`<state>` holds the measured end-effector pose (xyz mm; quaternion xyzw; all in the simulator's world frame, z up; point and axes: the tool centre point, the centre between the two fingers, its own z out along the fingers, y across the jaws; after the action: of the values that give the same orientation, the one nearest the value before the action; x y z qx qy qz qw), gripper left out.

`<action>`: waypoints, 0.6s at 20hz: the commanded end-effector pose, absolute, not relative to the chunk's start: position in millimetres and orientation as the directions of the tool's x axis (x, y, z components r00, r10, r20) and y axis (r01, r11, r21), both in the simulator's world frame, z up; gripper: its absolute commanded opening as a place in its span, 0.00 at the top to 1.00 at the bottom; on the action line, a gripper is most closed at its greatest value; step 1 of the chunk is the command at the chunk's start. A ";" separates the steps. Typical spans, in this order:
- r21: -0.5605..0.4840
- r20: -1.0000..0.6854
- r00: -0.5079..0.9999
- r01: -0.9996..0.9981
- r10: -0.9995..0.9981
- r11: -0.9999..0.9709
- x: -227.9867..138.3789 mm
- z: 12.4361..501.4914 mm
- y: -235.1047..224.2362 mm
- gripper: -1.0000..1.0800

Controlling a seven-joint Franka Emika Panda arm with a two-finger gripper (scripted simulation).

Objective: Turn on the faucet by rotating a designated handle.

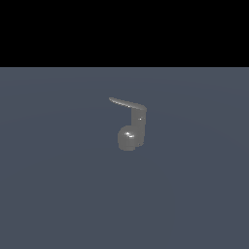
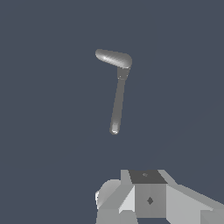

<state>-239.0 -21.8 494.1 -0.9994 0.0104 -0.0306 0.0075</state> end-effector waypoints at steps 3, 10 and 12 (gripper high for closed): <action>-0.024 0.059 0.998 -0.036 -0.037 -0.999 -234.4 492.8 -21.2 1.00; -0.062 0.045 0.993 -0.110 -0.113 -0.992 -213.6 486.4 -18.4 1.00; -0.076 0.038 0.989 -0.142 -0.145 -0.987 -204.8 483.3 -17.2 1.00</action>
<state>-211.2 -18.0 485.7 -0.9974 0.0604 -0.0237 0.0316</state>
